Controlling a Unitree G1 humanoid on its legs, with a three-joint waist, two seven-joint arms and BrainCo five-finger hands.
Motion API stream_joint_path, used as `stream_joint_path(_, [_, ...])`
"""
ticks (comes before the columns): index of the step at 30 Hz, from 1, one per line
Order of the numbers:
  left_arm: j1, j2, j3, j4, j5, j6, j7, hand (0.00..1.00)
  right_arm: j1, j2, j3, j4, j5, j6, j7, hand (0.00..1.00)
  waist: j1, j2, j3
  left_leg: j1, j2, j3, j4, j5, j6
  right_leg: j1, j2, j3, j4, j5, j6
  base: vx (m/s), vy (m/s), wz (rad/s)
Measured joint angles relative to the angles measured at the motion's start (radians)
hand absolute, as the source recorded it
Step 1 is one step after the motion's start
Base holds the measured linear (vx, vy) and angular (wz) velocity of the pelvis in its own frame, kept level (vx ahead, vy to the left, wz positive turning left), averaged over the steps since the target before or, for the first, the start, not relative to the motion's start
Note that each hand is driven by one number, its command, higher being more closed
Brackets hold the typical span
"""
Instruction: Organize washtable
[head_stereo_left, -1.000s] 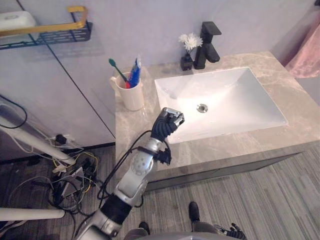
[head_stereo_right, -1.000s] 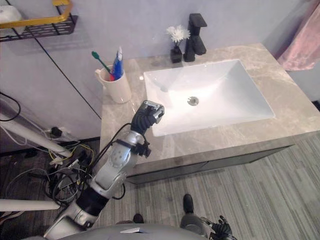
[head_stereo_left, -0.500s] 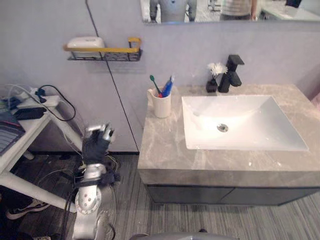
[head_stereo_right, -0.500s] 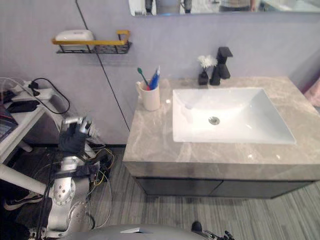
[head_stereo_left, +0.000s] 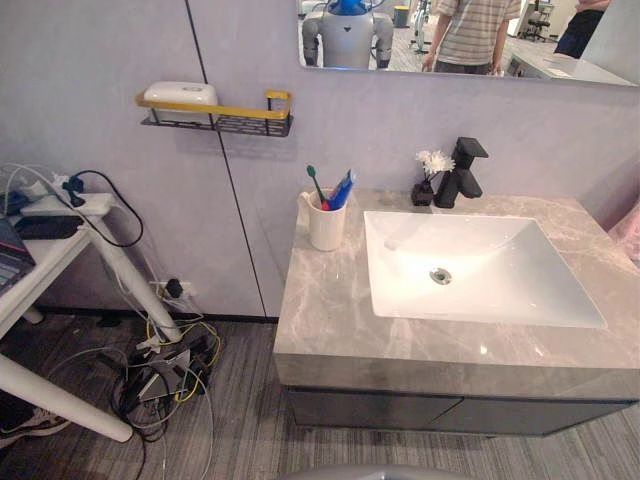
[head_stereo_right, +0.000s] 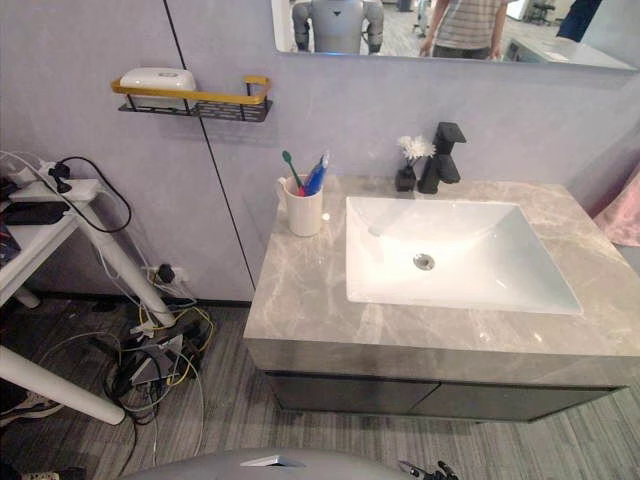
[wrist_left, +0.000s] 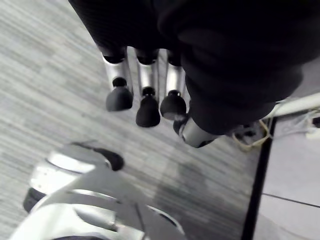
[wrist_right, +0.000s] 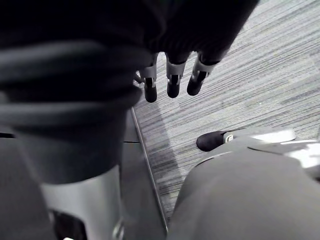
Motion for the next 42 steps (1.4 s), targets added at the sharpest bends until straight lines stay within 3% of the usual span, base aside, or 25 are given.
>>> stream_joint_path(4, [-0.008, -0.005, 0.022, 0.045, 0.001, 0.043, -0.074, 0.00, -0.011, -0.003, -0.024, 0.023, -0.011, 0.018, 0.016, 0.00, -0.001, 0.009, 0.002, 0.015, -0.001, 0.021, -0.011, 0.000, 0.000, 0.000, 0.002, 0.020, 0.001, -0.001, 0.001, 0.05, 0.016, -0.15])
stream_joint_path(8, [-0.041, 0.009, -0.022, 0.071, 0.038, 0.054, -0.117, 0.00, -0.009, -0.006, -0.024, 0.025, -0.012, 0.022, 0.035, 0.00, -0.003, 0.018, 0.011, 0.019, -0.002, 0.022, -0.011, 0.000, 0.000, -0.001, 0.000, 0.020, 0.011, -0.005, 0.003, 0.01, 0.002, -0.01])
stream_joint_path(16, [-0.061, 0.051, -0.215, 0.073, 0.061, 0.052, -0.128, 0.00, -0.009, -0.008, -0.024, 0.026, -0.010, 0.036, 0.039, 0.00, -0.006, 0.015, 0.021, 0.028, -0.002, 0.023, -0.015, -0.001, 0.001, -0.010, -0.001, 0.020, 0.034, -0.022, 0.002, -0.02, 0.001, 0.00])
stream_joint_path(27, [-0.094, 0.089, -0.261, 0.102, 0.079, 0.053, -0.101, 0.00, -0.015, -0.009, -0.028, 0.025, -0.009, 0.036, 0.040, 0.00, -0.006, 0.004, 0.022, 0.001, -0.008, 0.048, -0.021, -0.004, 0.003, -0.055, -0.002, 0.049, 0.033, -0.017, 0.010, 0.03, 0.012, -0.05])
stream_joint_path(31, [-0.167, 0.110, -0.280, 0.099, 0.078, 0.047, -0.101, 0.00, -0.064, -0.009, -0.051, 0.024, -0.006, 0.036, 0.040, 0.00, -0.007, -0.013, 0.089, -0.104, -0.010, 0.048, 0.085, -0.040, 0.013, -0.131, -0.009, 0.068, 0.060, -0.007, 0.018, -0.01, 0.014, -0.03])
stream_joint_path(33, [-0.210, 0.119, -0.301, 0.098, 0.077, 0.045, -0.101, 0.00, -0.089, -0.006, -0.071, 0.023, 0.005, 0.036, 0.038, 0.00, -0.006, -0.013, 0.117, -0.177, -0.009, 0.054, 0.156, -0.067, 0.022, -0.179, -0.013, 0.084, 0.066, 0.010, 0.025, -0.10, 0.051, -0.17])
stream_joint_path(36, [-0.266, 0.120, -0.304, 0.099, 0.077, 0.034, -0.101, 0.00, -0.146, 0.001, -0.070, 0.017, 0.032, 0.033, 0.037, 0.00, -0.004, -0.034, 0.142, -0.268, -0.007, 0.133, 0.224, -0.095, 0.042, -0.285, -0.010, 0.172, 0.045, 0.105, 0.039, -0.16, 0.107, -0.76])
stream_joint_path(38, [-0.291, 0.115, -0.294, 0.081, 0.076, 0.029, -0.098, 0.00, -0.167, 0.007, -0.044, 0.001, 0.032, 0.032, 0.036, 0.00, 0.003, -0.036, 0.151, -0.284, 0.009, 0.233, 0.229, -0.094, 0.073, -0.346, 0.020, 0.201, -0.017, 0.308, 0.051, -0.23, 0.053, -1.34])
stream_joint_path(39, [-0.290, 0.099, -0.282, 0.077, 0.076, 0.027, -0.097, 0.00, -0.175, 0.005, -0.040, -0.010, 0.034, 0.032, 0.037, 0.00, 0.003, -0.018, 0.165, -0.282, 0.036, 0.260, 0.219, -0.091, 0.084, -0.355, 0.034, 0.187, 0.007, 0.314, 0.051, 0.03, 0.042, -1.12])
stream_joint_path(40, [-0.290, 0.080, -0.248, 0.056, 0.074, 0.025, -0.095, 0.00, -0.181, -0.002, -0.065, -0.025, 0.041, 0.032, 0.037, 0.00, -0.017, 0.001, 0.176, -0.264, 0.043, 0.282, 0.199, -0.085, 0.095, -0.394, 0.047, 0.130, 0.219, 0.155, -0.023, 0.28, 0.031, -0.53])
stream_joint_path(41, [-0.289, 0.077, -0.242, 0.051, 0.068, 0.022, -0.095, 0.00, -0.180, -0.005, -0.068, -0.019, 0.041, 0.038, 0.034, 0.00, -0.017, 0.010, 0.179, -0.242, 0.043, 0.298, 0.186, -0.082, 0.098, -0.412, 0.052, 0.107, 0.351, 0.054, -0.059, 0.69, -0.018, -0.61])
stream_joint_path(42, [-0.260, 0.069, -0.218, 0.019, 0.056, 0.021, -0.098, 0.00, -0.164, -0.003, -0.070, -0.015, 0.041, 0.035, 0.033, 0.00, -0.009, 0.007, 0.174, -0.200, 0.045, 0.349, 0.173, -0.075, 0.104, -0.404, 0.049, 0.040, 0.606, -0.098, -0.101, 0.61, -0.092, -0.54])
